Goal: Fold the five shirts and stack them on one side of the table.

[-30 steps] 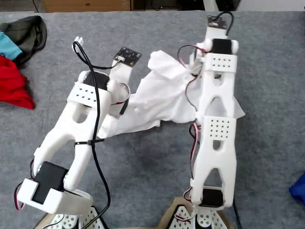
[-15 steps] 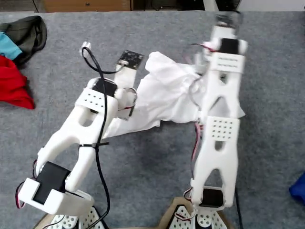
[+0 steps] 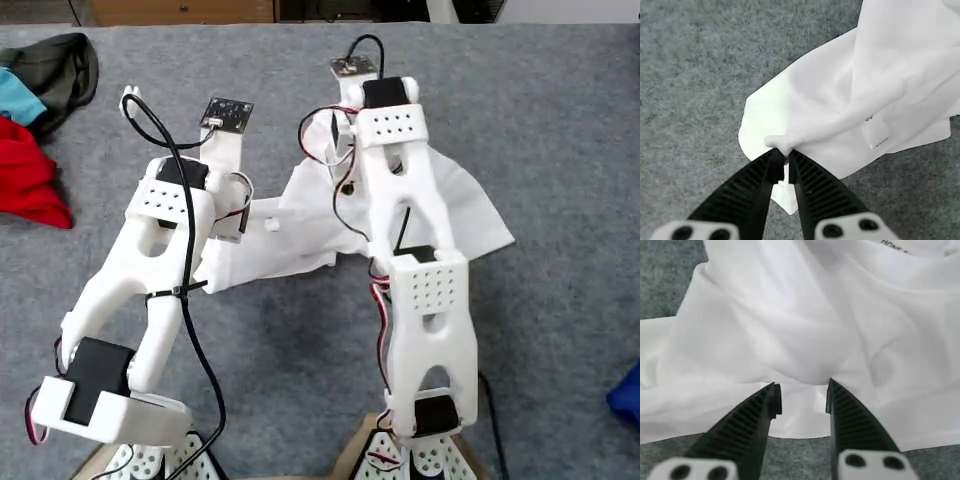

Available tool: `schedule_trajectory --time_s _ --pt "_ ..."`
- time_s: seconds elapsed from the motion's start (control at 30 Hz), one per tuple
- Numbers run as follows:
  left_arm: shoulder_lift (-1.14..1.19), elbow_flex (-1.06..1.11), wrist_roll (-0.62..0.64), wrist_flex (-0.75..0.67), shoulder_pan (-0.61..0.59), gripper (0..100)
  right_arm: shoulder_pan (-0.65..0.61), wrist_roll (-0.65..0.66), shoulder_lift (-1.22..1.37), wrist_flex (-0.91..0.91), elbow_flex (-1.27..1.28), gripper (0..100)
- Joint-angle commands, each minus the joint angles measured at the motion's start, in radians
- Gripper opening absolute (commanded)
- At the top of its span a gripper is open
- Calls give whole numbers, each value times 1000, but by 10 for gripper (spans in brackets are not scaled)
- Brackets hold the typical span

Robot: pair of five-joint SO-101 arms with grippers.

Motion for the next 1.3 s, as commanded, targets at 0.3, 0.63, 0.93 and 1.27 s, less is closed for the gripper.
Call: schedule_trajectory --time_s 0.3,0.63,0.93,1.27 --pt "-42 -2 2 8 -8 19 -7 14 -21 -72 -67 158" --pt "-42 -2 3 9 -9 19 166 9 197 -253 -259 7" --pt "-42 -2 6 9 -8 19 315 9 239 -253 -412 7" --pt "-42 -2 5 9 -8 19 351 15 234 -32 -479 182"
